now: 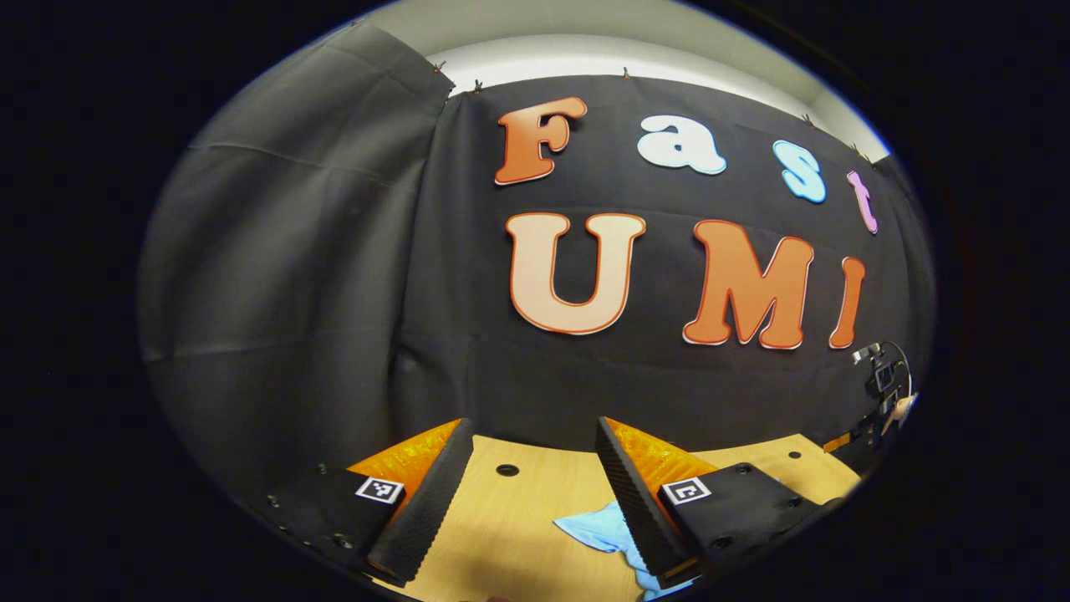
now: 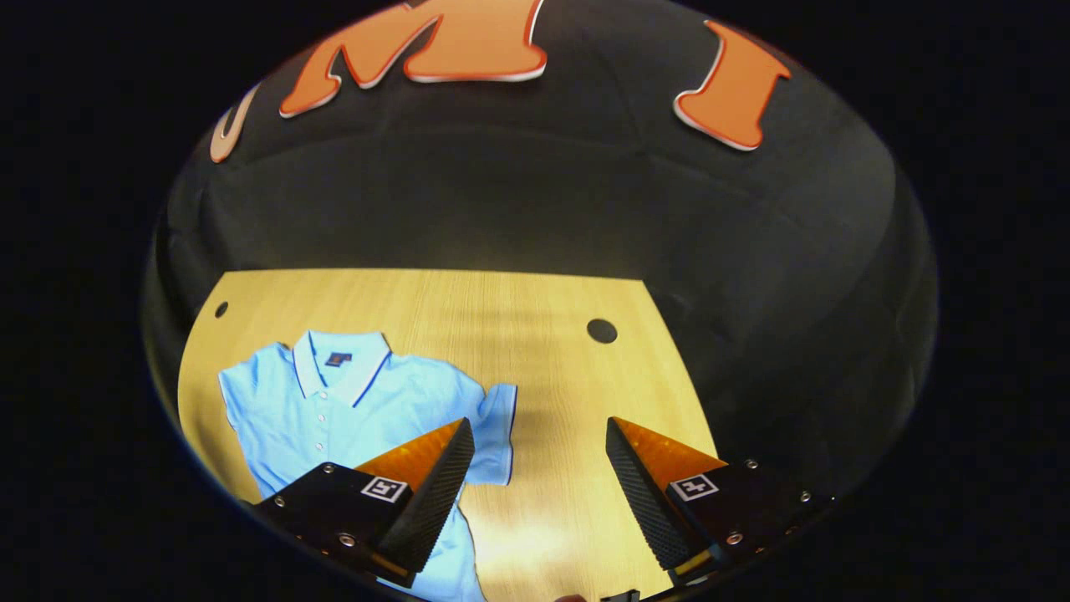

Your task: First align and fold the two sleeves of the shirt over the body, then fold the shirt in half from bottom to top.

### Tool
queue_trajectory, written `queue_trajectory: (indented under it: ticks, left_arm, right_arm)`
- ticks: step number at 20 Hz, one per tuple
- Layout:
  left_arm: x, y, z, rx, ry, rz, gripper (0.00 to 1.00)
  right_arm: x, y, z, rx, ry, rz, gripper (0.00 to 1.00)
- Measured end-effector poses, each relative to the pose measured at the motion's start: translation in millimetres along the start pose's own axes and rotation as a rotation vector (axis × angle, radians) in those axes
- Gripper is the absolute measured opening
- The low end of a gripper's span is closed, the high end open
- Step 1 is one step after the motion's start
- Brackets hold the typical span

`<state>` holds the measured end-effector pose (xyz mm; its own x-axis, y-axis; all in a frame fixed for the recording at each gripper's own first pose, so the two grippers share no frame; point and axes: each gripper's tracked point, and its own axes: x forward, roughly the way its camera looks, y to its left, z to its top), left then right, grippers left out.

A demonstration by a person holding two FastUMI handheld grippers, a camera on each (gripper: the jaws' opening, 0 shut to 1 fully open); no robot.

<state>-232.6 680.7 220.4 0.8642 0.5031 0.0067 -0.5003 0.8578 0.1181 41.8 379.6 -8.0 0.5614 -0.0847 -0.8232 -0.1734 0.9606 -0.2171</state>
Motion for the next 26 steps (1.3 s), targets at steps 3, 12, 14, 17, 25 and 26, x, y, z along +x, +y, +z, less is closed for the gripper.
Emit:
queue_trajectory:
  ticks: [3,12,14,17,25,26]
  left_arm:
    - [2,12,-8,0.006,0.019,0.045,0.96]
    - [9,24,-28,0.028,0.072,0.12,0.96]
    - [12,24,-35,0.025,0.086,0.123,0.96]
    - [14,26,-42,0.018,0.101,0.132,0.96]
    - [19,18,-55,-0.008,0.132,0.134,0.97]
    - [19,16,-54,-0.006,0.134,0.129,0.97]
  right_arm:
    - [40,7,-15,-0.007,0.092,0.001,0.98]
    - [109,22,-62,0.037,0.305,0.029,0.99]
    - [118,21,-73,0.044,0.344,0.022,0.99]
    - [126,21,-81,0.054,0.375,0.032,0.99]
    - [129,34,-85,0.134,0.403,0.1,0.53]
    - [128,35,-84,0.15,0.394,0.096,0.42]
